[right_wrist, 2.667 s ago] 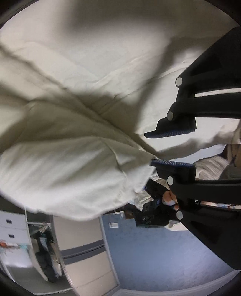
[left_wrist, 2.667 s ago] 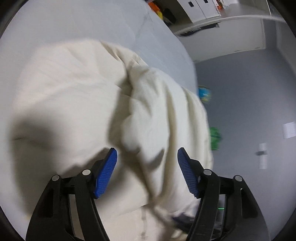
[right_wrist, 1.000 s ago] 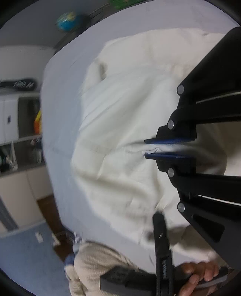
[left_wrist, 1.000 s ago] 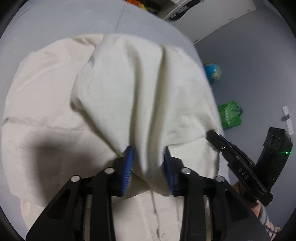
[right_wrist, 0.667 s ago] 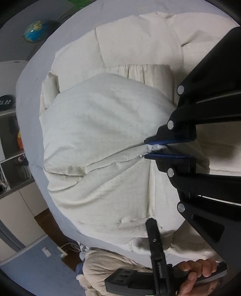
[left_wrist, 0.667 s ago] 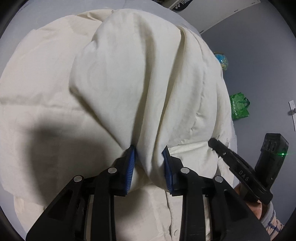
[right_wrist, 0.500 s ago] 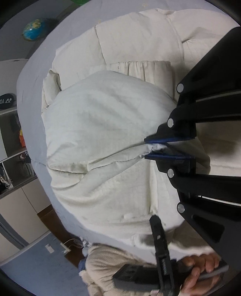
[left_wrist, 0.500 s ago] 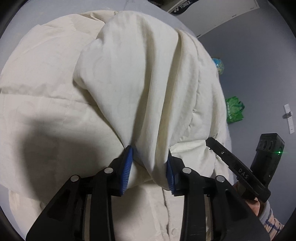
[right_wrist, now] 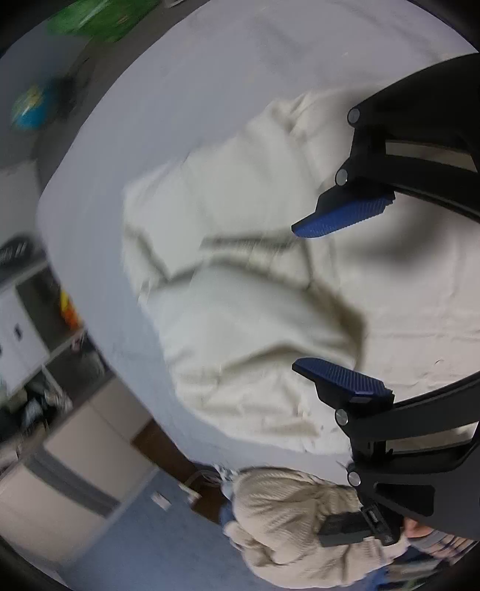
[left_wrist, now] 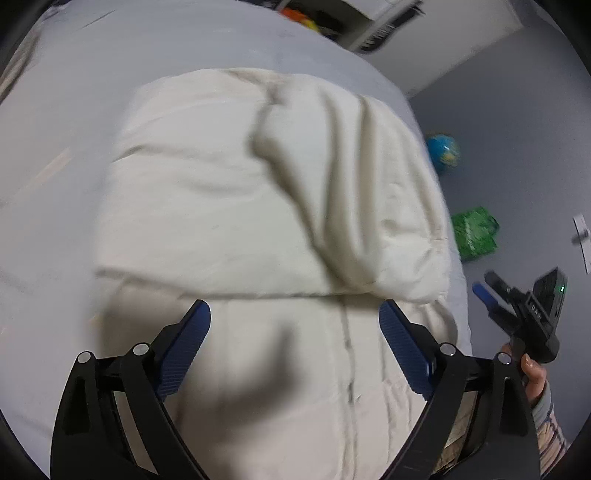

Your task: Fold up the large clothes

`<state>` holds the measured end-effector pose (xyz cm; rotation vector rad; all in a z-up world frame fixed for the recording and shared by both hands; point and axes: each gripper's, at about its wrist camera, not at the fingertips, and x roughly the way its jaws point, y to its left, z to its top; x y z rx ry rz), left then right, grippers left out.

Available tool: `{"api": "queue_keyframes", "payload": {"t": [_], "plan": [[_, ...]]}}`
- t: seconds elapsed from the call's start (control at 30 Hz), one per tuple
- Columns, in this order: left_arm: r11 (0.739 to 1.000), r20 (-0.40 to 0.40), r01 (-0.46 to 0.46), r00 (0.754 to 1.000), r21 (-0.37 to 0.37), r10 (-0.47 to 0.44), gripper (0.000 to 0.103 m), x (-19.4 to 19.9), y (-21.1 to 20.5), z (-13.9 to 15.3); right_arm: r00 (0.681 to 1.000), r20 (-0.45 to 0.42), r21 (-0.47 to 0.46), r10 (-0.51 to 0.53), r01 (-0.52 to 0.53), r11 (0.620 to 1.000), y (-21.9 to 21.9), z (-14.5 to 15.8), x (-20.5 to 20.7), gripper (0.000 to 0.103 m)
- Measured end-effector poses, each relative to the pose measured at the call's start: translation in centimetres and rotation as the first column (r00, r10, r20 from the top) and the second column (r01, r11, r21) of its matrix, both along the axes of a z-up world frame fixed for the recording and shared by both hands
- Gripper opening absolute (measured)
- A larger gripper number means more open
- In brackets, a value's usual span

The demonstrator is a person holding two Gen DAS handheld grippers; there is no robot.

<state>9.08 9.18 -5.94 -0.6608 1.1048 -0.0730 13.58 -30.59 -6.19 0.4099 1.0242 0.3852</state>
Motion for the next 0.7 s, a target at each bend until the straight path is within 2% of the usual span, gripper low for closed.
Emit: {"api": "queue_keyframes", "payload": {"t": [0.1,0.2,0.27,0.47,0.57,0.7], "plan": [[0.996,-0.115,-0.071,0.990,0.050,0.076,0.091,-3.0,2.6,-0.9,0.993,-0.099,-0.006,-0.060,0.060,0.998,-2.4,-1.6,-0.4,0.065],[0.988,-0.212,-0.139,0.966,0.064,0.150,0.090,-5.5,4.2,-2.1,0.968,-0.223,-0.013,-0.112,0.112,0.994,-5.5,-3.5,-1.5,0.065],[0.982,-0.250,-0.170,0.950,0.086,0.187,0.090,-6.7,4.5,-2.4,0.951,-0.277,-0.056,-0.135,0.124,0.991,-6.9,-4.6,-2.3,0.065],[0.967,-0.320,-0.210,0.914,0.145,0.247,0.090,-10.4,6.0,-2.5,0.934,-0.322,-0.145,-0.152,0.110,0.983,-9.7,-5.9,-4.6,0.065],[0.964,-0.390,-0.207,0.885,0.165,0.256,0.090,-12.0,6.1,-3.3,0.910,-0.374,-0.161,-0.179,0.126,0.979,-10.9,-6.7,-5.6,0.065],[0.977,-0.466,-0.170,0.859,0.131,0.212,0.091,-12.8,4.9,-4.2,0.890,-0.425,-0.173,-0.168,0.102,0.980,-11.2,-7.6,-6.0,0.065]]}}
